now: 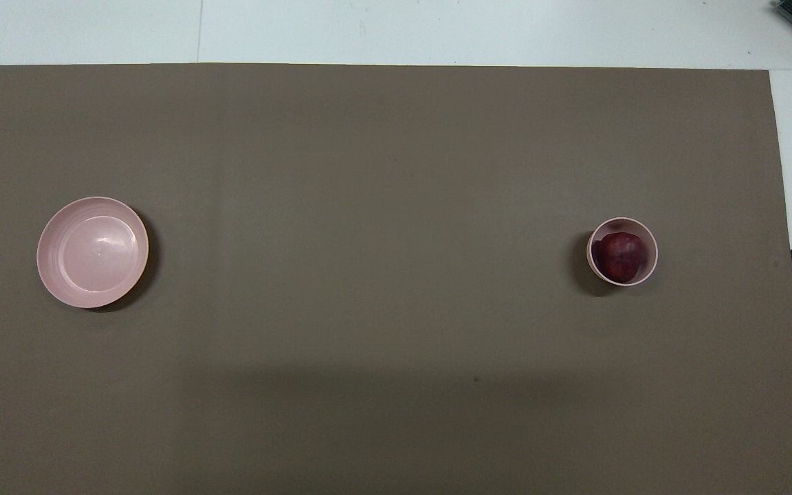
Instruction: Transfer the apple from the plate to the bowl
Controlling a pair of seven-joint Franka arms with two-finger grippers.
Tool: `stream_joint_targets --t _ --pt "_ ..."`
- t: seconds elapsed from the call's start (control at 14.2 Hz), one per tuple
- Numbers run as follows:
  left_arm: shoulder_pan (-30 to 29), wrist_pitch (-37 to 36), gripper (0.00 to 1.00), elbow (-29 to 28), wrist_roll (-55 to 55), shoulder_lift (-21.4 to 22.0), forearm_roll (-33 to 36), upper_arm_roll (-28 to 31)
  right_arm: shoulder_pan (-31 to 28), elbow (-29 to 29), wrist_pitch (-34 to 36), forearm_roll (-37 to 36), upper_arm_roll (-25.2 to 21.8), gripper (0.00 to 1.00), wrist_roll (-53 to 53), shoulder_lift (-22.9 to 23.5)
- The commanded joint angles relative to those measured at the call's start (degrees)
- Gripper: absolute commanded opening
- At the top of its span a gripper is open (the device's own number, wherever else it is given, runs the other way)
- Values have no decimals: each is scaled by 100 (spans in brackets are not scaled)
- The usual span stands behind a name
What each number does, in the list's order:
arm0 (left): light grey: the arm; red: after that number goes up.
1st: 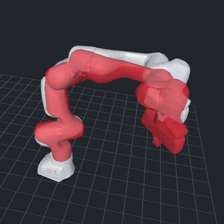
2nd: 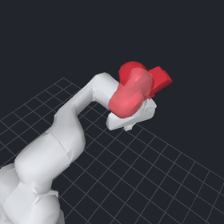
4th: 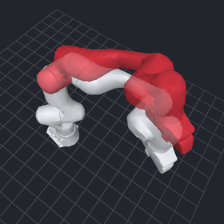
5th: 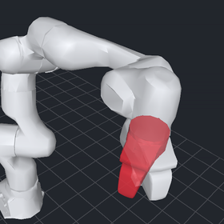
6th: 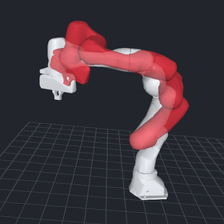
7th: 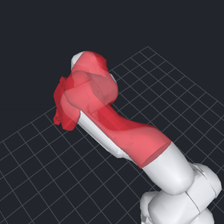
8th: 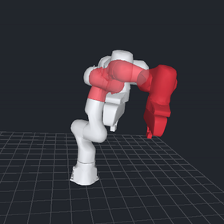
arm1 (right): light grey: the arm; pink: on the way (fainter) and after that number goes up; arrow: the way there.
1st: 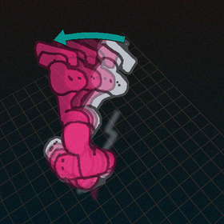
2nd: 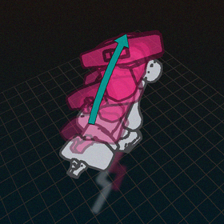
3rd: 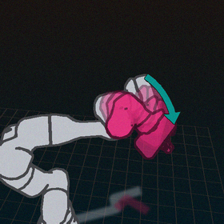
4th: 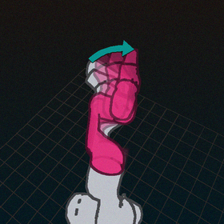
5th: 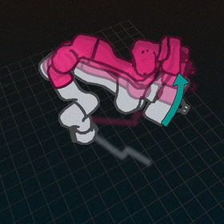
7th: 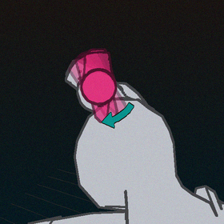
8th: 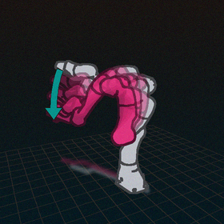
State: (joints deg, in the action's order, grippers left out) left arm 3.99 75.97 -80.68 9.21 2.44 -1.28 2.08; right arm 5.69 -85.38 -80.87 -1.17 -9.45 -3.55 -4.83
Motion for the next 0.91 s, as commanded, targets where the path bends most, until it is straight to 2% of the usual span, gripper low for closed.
stream_joint_targets --t 0.0,0.84 --pt "41 58 100 -185 -51 152 49 38 -24 171 142 -23 4 100 -111 78" --pt "41 40 100 -202 -59 160 49 38 -32 171 141 -15 -5 100 -85 78"
